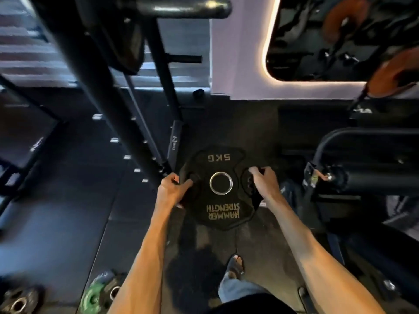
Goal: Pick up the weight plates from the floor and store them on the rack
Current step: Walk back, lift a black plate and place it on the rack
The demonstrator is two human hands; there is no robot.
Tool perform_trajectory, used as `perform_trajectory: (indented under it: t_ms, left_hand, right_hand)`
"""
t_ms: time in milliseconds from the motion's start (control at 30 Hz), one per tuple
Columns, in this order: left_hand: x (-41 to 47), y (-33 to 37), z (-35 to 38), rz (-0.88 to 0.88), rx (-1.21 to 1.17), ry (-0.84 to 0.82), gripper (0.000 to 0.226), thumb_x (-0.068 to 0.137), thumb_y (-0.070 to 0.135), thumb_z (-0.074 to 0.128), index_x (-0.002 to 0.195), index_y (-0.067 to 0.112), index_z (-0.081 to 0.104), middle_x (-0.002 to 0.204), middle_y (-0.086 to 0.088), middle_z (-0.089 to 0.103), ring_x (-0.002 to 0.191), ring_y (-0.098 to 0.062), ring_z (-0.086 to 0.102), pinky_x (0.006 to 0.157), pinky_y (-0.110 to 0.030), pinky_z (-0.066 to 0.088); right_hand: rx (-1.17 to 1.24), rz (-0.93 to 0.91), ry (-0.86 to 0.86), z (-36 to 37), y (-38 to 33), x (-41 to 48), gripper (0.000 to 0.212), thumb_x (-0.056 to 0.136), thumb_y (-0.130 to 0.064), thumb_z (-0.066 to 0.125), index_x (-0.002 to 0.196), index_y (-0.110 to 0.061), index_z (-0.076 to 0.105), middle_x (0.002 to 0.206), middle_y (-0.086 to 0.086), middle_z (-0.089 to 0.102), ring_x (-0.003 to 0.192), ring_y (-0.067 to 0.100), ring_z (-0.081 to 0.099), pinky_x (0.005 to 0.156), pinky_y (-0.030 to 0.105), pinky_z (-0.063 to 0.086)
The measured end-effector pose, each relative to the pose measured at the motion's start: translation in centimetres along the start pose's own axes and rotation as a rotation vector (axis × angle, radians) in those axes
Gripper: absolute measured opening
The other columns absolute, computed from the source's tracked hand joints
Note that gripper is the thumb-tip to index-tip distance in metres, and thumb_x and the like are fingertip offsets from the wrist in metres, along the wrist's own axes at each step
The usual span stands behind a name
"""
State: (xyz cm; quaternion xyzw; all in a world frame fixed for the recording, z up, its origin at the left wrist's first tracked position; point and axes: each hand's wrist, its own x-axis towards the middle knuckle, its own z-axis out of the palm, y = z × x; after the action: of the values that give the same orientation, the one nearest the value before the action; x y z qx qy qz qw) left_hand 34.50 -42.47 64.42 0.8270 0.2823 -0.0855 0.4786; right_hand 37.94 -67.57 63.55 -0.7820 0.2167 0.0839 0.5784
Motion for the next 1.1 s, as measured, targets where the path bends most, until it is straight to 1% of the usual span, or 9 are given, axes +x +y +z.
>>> perform_trajectory:
  t_ms: [67,133,267,367,433,600,867,1000,1100]
  left_hand:
    - [1.9,2.9,2.4,0.054,-0.021,0.012,0.040,0.080,0.034,0.075,0.067,0.017,0.041,0.068,-0.007,0.056,0.057,-0.019,0.058,0.042,-0.024,0.049]
    - [4.0,6.5,4.7,0.115,-0.053,0.019,0.038,0.080,0.035,0.075,0.066,0.018,0.043,0.065,-0.002,0.054,0.058,-0.015,0.051,0.043,-0.018,0.040]
    - [8.0,13.1,8.2,0.226,-0.014,-0.037,0.025,0.081,0.038,0.072,0.079,0.019,0.057,0.071,0.008,0.059,0.063,-0.008,0.054,0.051,-0.020,0.036]
    - [11.8,17.3,10.5,0.289,-0.018,-0.087,0.023,0.084,0.037,0.071,0.083,0.017,0.060,0.073,0.009,0.060,0.063,-0.003,0.054,0.048,-0.013,0.034]
    - [14.7,20.1,11.8,0.328,-0.010,-0.132,0.023,0.085,0.036,0.071,0.084,0.016,0.060,0.074,0.009,0.061,0.064,-0.002,0.055,0.048,-0.011,0.034]
    - [22.1,27.0,14.1,0.470,-0.023,-0.196,0.023,0.085,0.035,0.070,0.079,0.018,0.057,0.074,0.007,0.059,0.066,-0.004,0.054,0.056,-0.018,0.038]
    - [30.1,36.1,16.1,0.601,-0.128,-0.210,0.019,0.085,0.035,0.070,0.090,0.018,0.062,0.085,0.006,0.065,0.079,-0.010,0.063,0.070,-0.022,0.052]
    - [33.1,40.1,16.5,0.645,-0.171,-0.154,0.019,0.086,0.033,0.070,0.080,0.035,0.052,0.080,0.019,0.059,0.075,-0.003,0.059,0.067,-0.014,0.043]
    - [35.8,43.0,16.7,0.664,-0.195,-0.067,0.019,0.084,0.035,0.070,0.079,0.029,0.054,0.077,0.013,0.059,0.075,-0.008,0.061,0.070,-0.019,0.049]
  right_hand:
    - [0.033,0.008,0.074,-1.9,-0.7,2.4,0.028,0.097,-0.035,0.059,0.102,-0.008,0.059,0.081,-0.001,0.063,0.084,0.019,0.061,0.077,0.030,0.043]
    - [0.050,0.019,0.156,-3.9,-1.6,5.2,0.037,0.099,-0.042,0.055,0.113,-0.008,0.054,0.084,-0.005,0.059,0.092,0.019,0.059,0.081,0.030,0.041]
    - [0.070,-0.012,0.311,-6.9,-3.3,10.0,0.048,0.100,-0.042,0.054,0.121,0.001,0.055,0.098,0.003,0.060,0.098,0.021,0.057,0.083,0.029,0.039]
    - [0.087,-0.005,0.410,-8.0,-5.3,13.8,0.049,0.099,-0.043,0.054,0.119,0.002,0.056,0.105,0.012,0.064,0.104,0.028,0.061,0.083,0.030,0.042]
    - [0.111,0.032,0.470,-8.4,-6.6,16.8,0.049,0.098,-0.046,0.055,0.117,-0.001,0.057,0.108,0.015,0.067,0.107,0.031,0.062,0.091,0.037,0.048]
    - [0.187,0.082,0.599,-8.5,-10.4,24.1,0.051,0.093,-0.054,0.055,0.112,-0.007,0.061,0.109,0.014,0.069,0.107,0.031,0.065,0.098,0.048,0.051]
    - [0.275,0.050,0.739,-8.5,-16.8,32.5,0.060,0.082,-0.065,0.052,0.101,-0.009,0.064,0.091,0.011,0.071,0.089,0.031,0.068,0.084,0.045,0.056]
    - [0.280,-0.020,0.749,-8.9,-20.5,36.9,0.056,0.084,-0.061,0.054,0.100,-0.008,0.065,0.091,0.010,0.070,0.090,0.028,0.068,0.083,0.041,0.055]
    - [0.303,-0.071,0.729,-9.1,-23.4,40.7,0.041,0.093,-0.047,0.058,0.102,-0.008,0.065,0.095,0.009,0.070,0.091,0.024,0.066,0.085,0.038,0.052]
